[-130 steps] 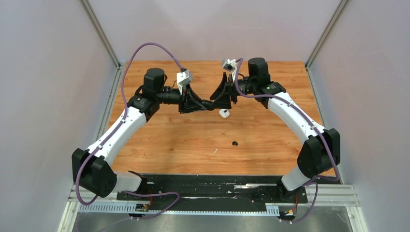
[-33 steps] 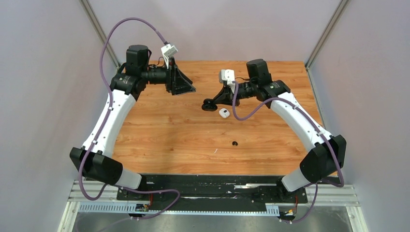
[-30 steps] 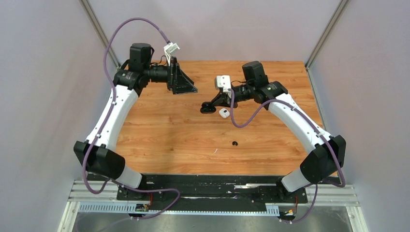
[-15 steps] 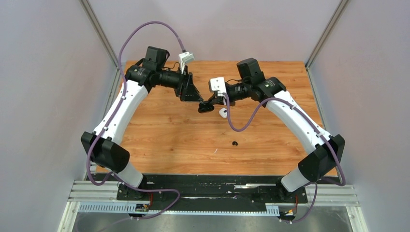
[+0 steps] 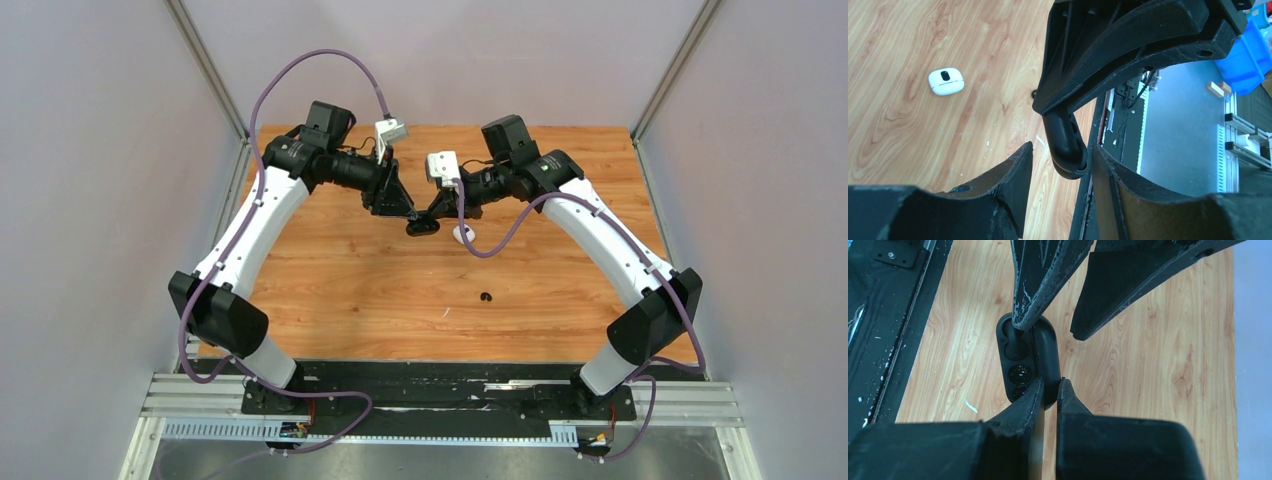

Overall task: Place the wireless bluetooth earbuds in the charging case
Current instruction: Adjust the charging case.

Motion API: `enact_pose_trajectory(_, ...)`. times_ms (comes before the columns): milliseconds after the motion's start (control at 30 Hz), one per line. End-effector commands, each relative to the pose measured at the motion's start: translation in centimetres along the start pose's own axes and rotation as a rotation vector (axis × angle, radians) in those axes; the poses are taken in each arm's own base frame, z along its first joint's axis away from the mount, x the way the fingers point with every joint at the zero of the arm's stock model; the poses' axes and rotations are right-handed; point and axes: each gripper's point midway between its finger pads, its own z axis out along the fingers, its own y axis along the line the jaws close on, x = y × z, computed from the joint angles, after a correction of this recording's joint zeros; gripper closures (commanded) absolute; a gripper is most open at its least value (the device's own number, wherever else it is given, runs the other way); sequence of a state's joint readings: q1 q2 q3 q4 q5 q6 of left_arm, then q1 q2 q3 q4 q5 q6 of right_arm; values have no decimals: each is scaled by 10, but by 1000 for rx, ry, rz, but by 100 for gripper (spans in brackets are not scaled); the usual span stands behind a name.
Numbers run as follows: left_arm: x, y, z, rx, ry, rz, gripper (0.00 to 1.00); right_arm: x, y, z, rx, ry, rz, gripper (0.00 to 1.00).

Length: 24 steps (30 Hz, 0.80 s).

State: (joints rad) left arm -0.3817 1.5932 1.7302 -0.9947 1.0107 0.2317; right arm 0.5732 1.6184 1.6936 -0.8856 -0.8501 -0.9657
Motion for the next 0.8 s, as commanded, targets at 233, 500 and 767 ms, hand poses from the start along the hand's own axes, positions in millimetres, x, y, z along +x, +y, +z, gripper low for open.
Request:
enact_pose_trajectory(233, -4, 2, 5, -23, 1, 59, 47, -28, 4, -4, -19, -75, -8, 100)
enact_pose_trajectory(500, 0, 5, 9, -12, 11, 57, 61, -31, 3, -2, -15, -84, 5, 100)
enact_pose_trajectory(767, 6, 4, 9, -15, 33, 85, 64, -33, -3, 0, 2, -93, 46, 100)
